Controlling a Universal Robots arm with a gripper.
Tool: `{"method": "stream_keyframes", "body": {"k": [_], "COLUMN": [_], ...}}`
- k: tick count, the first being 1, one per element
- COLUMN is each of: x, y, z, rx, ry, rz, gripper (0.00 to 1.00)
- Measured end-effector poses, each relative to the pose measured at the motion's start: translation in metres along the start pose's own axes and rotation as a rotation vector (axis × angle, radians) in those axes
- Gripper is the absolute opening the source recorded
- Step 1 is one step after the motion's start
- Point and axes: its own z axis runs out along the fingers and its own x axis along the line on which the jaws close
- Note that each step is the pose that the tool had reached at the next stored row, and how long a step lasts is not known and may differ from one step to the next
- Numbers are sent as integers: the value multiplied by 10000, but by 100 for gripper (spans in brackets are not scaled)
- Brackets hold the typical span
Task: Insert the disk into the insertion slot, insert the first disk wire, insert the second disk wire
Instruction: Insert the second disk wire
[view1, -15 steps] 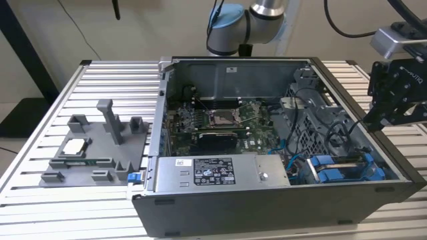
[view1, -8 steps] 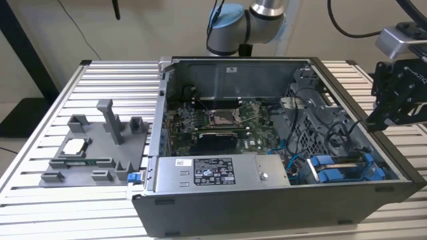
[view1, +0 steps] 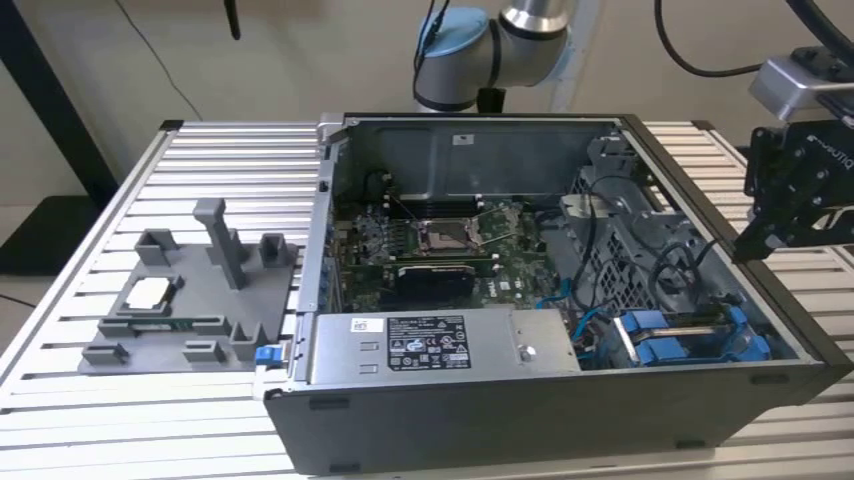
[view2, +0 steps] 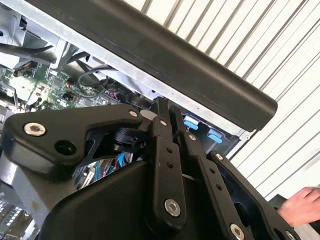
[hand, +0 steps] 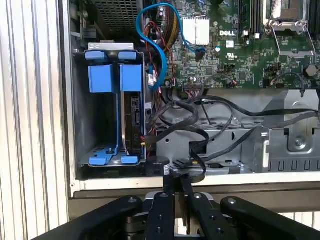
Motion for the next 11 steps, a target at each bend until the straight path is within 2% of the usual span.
{"method": "stream_keyframes", "body": {"k": [6, 11], "x": [-2, 3], "y": [32, 137], "z": [-45, -67], "rx": [0, -1], "ry": [-31, -42], "rz": [0, 0], "gripper": [16, 16]}}
